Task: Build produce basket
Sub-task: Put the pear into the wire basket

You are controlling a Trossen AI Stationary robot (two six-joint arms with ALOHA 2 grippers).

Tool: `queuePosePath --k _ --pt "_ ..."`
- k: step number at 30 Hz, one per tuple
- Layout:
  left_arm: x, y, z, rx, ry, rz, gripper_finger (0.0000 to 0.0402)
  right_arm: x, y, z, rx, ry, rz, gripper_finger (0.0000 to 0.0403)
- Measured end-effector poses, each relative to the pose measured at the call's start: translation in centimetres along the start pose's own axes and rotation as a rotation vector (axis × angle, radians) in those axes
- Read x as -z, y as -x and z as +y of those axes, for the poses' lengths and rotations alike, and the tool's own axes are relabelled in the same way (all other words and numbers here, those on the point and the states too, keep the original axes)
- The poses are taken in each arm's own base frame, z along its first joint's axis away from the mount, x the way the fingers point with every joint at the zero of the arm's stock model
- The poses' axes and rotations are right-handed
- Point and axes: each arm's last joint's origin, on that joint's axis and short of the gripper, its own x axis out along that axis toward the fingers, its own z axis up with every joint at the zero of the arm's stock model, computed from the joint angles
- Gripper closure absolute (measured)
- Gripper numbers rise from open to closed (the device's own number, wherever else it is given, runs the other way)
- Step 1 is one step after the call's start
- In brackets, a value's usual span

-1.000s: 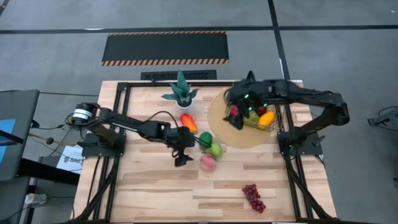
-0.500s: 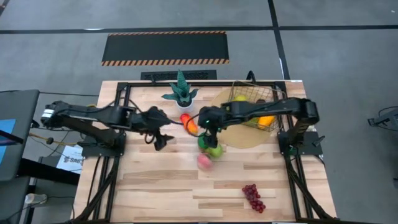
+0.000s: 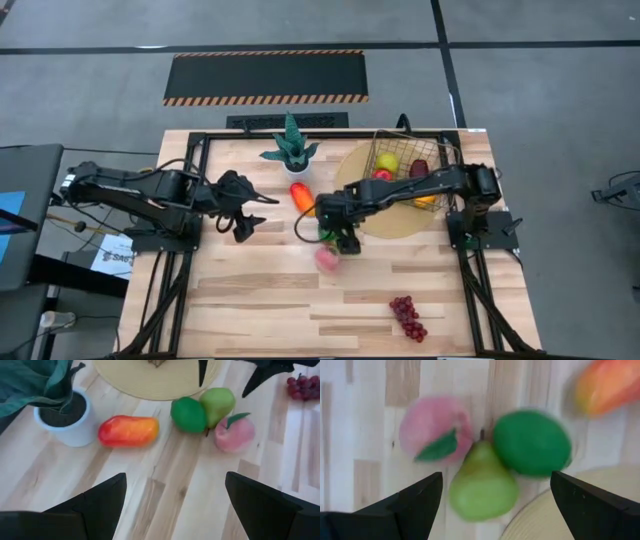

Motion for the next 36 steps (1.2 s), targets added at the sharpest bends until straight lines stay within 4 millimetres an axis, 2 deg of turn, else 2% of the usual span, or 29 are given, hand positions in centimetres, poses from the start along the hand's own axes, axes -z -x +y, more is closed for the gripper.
queuePosePath --k 4,7,9,12,22,29,36 --pt "0.2 0.0 -0.2 -0.010 -0.010 0.002 0.0074 0.3 -0.2 2.3 -0.003 0.010 0.026 0.0017" --pt "0.2 0.0 -0.2 -0.024 -0.010 -0.004 0.0074 0.3 -0.2 3.2 0.052 0.006 0.023 0.0017" --pt "0.2 0.0 -0.2 -0.030 -0.005 -0.009 0.0074 0.5 -0.4 3.2 0.094 0.002 0.038 0.0017" --pt "0.1 0.0 -0.2 -0.040 0.001 -0.014 0.0074 0.7 -1.8 2.8 0.107 -0.012 0.103 0.0017" --pt "0.2 0.0 0.1 -0.117 0.044 -0.041 0.0074 0.8 -4.9 2.5 0.087 0.003 0.188 0.0017" --pt "0.2 0.0 0.1 -0.130 0.044 -0.046 0.0074 2.7 -7.1 2.2 0.084 0.005 0.245 0.0017" --pt "0.2 0.0 0.1 -0.136 0.046 -0.050 0.0074 3.4 -7.5 2.3 0.084 0.009 0.260 0.0030"
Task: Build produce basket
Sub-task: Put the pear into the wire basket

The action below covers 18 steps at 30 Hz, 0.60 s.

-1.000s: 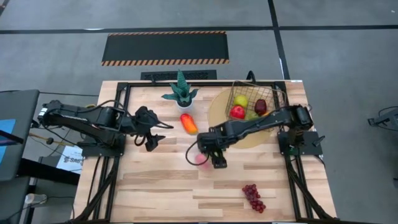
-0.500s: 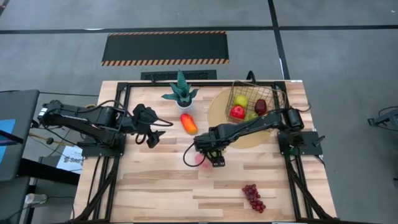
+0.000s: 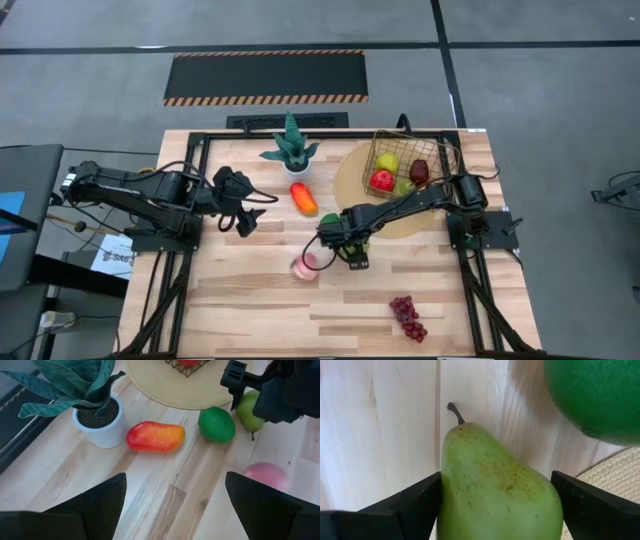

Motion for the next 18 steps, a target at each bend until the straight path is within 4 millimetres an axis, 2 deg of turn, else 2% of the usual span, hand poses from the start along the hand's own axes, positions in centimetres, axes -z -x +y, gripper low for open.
queuePosePath --k 7,11,14,18 --pt "0.0 0.0 0.0 0.000 0.007 0.000 0.0074 0.2 0.0 0.1 0.002 0.002 0.025 0.0091" --pt "0.0 0.0 0.0 0.011 0.007 0.007 0.0074 0.4 0.2 0.1 0.002 0.008 0.035 0.0095" --pt "0.1 0.0 -0.1 0.039 0.009 0.025 0.0074 0.6 1.5 0.1 -0.018 0.011 -0.001 0.0085" --pt "0.3 0.0 -0.1 0.044 0.021 0.048 0.0074 1.2 4.7 -0.5 -0.027 -0.009 -0.092 0.0083"
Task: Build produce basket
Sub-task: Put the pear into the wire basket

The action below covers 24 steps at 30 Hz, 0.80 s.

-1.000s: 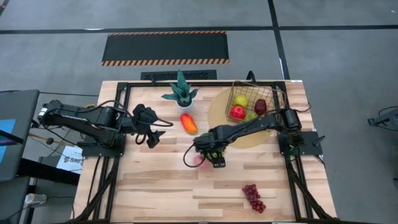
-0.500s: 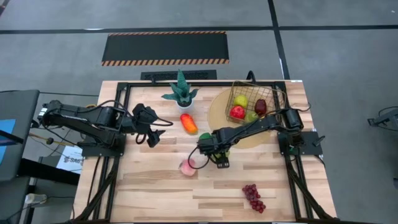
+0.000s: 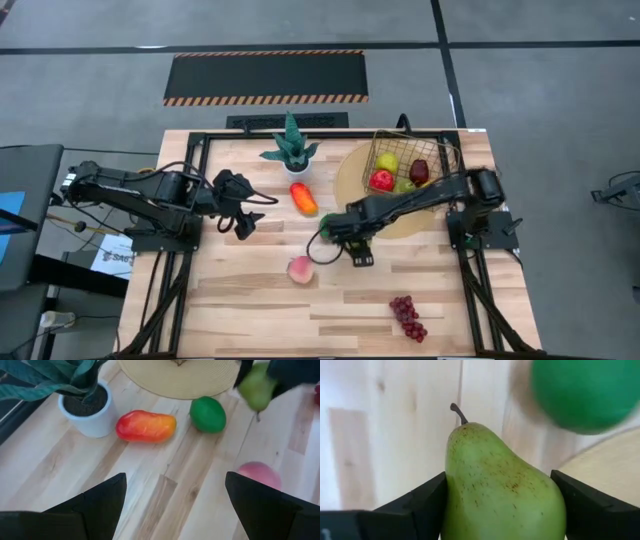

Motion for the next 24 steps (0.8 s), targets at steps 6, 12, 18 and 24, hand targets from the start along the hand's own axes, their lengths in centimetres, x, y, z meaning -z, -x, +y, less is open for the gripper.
queuePosePath --k 6,12,18,24 --pt "0.0 0.0 0.0 -0.002 0.002 0.003 0.0074 1.2 6.5 -1.6 -0.006 -0.094 -0.223 0.0083" --pt "0.0 0.0 0.0 0.000 0.011 0.001 0.0074 3.8 13.6 -3.9 0.003 -0.256 -0.511 0.0078" --pt "0.0 0.0 0.0 0.000 0.015 0.001 0.0074 8.0 18.3 -7.3 0.198 -0.537 -0.657 0.0077" --pt "0.0 0.0 0.0 0.000 0.028 -0.001 0.0074 12.0 19.8 -10.0 0.432 -0.851 -0.608 0.0077"
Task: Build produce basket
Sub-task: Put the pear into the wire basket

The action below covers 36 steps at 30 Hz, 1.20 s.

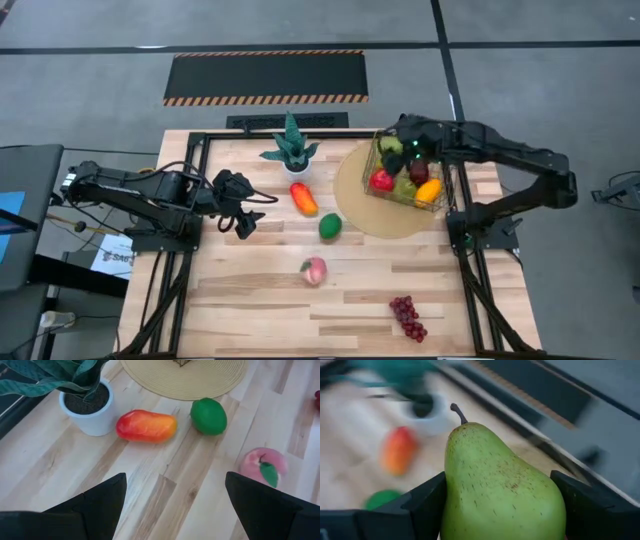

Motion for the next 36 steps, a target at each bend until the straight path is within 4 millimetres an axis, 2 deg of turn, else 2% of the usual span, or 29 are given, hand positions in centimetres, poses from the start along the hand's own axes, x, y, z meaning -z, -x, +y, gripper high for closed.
queuePosePath --k 5,8,11,21,28,32,36 --pt "-0.1 0.0 0.1 -0.032 0.001 -0.022 0.0074 0.8 -1.0 -2.7 0.250 -0.212 0.111 0.0077" --pt "-0.1 0.0 0.2 -0.050 0.001 -0.034 0.0074 1.2 -2.0 -3.7 0.387 -0.367 0.175 0.0077" --pt "-0.1 0.0 0.2 -0.052 0.001 -0.035 0.0074 1.4 -3.0 -4.2 0.469 -0.439 0.222 0.0077" --pt "-0.1 0.0 0.2 -0.058 -0.032 -0.036 0.0074 1.6 -7.3 -3.5 0.579 -0.497 0.337 0.0077" --pt "-0.4 -0.2 0.7 -0.077 -0.017 -0.035 0.0074 4.8 -10.9 -3.8 0.569 -0.534 0.466 0.0077" --pt "-0.7 -0.4 1.3 -0.104 -0.009 -0.037 0.0074 6.4 -12.7 -4.9 0.522 -0.663 0.428 0.0077" --pt "-1.1 -0.6 1.9 -0.121 0.008 -0.033 0.0074 6.9 -14.0 -5.9 0.486 -0.736 0.401 0.0077"
